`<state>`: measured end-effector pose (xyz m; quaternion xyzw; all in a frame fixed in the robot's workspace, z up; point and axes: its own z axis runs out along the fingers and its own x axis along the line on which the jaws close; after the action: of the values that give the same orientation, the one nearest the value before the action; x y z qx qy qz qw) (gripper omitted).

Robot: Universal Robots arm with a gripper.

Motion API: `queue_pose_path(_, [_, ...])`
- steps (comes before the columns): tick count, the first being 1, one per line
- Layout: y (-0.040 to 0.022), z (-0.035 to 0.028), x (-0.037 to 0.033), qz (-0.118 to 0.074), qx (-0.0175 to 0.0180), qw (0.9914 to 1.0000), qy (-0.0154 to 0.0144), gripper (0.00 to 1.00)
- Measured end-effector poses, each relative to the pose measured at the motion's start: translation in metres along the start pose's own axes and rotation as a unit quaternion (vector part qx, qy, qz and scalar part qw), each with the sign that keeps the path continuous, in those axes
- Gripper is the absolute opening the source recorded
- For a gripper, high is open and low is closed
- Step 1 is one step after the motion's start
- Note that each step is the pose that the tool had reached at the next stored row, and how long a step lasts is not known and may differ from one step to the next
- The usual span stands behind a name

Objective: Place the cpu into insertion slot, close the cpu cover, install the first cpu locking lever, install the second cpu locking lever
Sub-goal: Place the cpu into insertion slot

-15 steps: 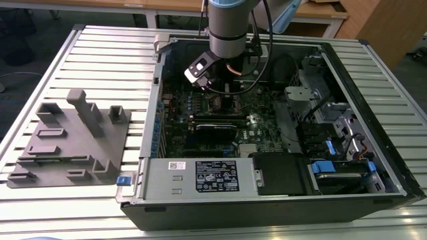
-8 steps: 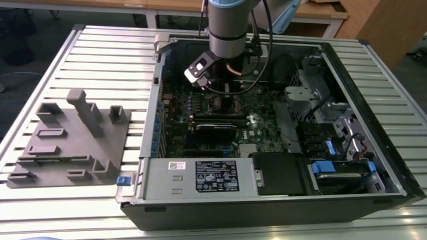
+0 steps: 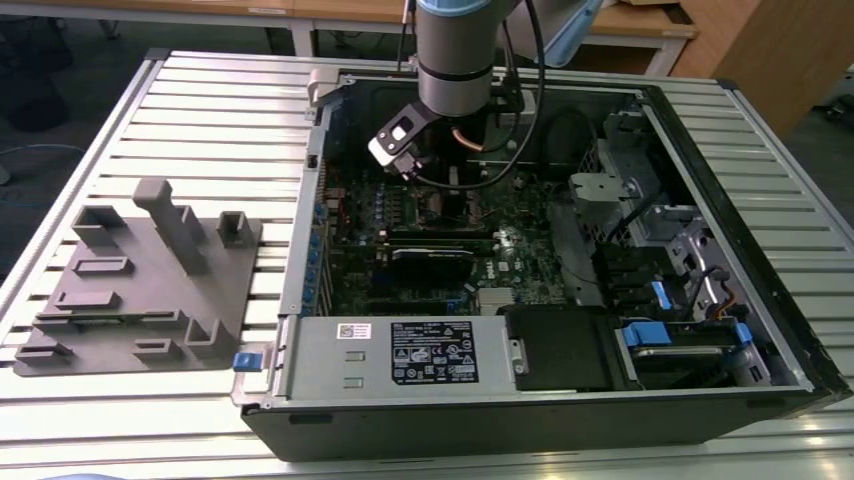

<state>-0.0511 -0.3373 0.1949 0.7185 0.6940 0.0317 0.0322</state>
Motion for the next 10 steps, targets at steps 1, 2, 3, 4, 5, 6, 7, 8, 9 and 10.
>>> queue_pose_path(1, [0.0000,0.0000,0.0000,0.000,0.0000,1.00000,0.0000,0.54])
queue_pose_path(2, [0.0000,0.0000,0.0000,0.000,-0.0001,1.00000,0.0002,0.54])
queue_pose_path(3, [-0.0001,-0.0001,-0.0001,0.000,-0.0008,1.00000,0.0011,0.54])
queue_pose_path(4, [-0.0001,-0.0001,0.0000,0.000,-0.0017,1.00000,0.0023,0.54])
queue_pose_path(5, [-0.0001,0.0000,0.0000,0.000,-0.0023,0.99999,0.0031,0.54])
queue_pose_path(6, [-0.0001,0.0000,0.0000,0.000,-0.0025,0.99999,0.0032,0.54])
queue_pose_path(7, [-0.0001,0.0000,0.0001,0.000,-0.0026,0.99999,0.0034,0.54])
queue_pose_path(8, [-0.0001,-0.0002,0.0000,0.000,-0.0025,0.99999,0.0033,0.54])
queue_pose_path(9, [0.0000,-0.0003,0.0000,0.000,-0.0025,0.99999,0.0033,0.54])
queue_pose_path(10, [0.0000,-0.0004,0.0000,0.000,-0.0026,0.99999,0.0033,0.54])
